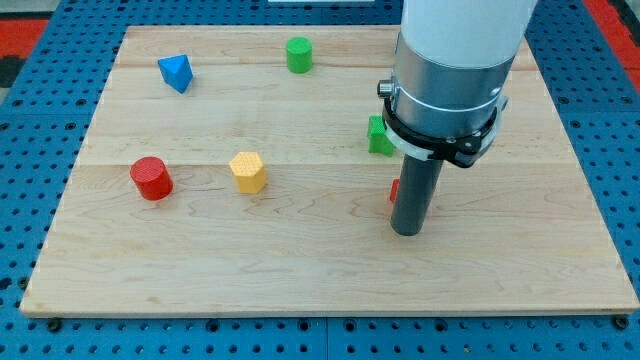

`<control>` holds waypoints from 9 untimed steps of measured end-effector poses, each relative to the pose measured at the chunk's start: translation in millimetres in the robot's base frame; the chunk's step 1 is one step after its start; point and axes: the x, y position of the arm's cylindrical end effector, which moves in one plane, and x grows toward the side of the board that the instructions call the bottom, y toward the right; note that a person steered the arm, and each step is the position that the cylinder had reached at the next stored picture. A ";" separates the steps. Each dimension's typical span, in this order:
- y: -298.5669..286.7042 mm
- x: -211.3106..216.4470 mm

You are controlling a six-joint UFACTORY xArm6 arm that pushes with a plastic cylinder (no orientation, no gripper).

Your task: Push the red star to the bottom center of the board

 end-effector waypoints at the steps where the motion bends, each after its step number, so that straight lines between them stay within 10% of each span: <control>1: 55.7 0.0; 6: 48.8 -44.3; 9: -80.7 -44.4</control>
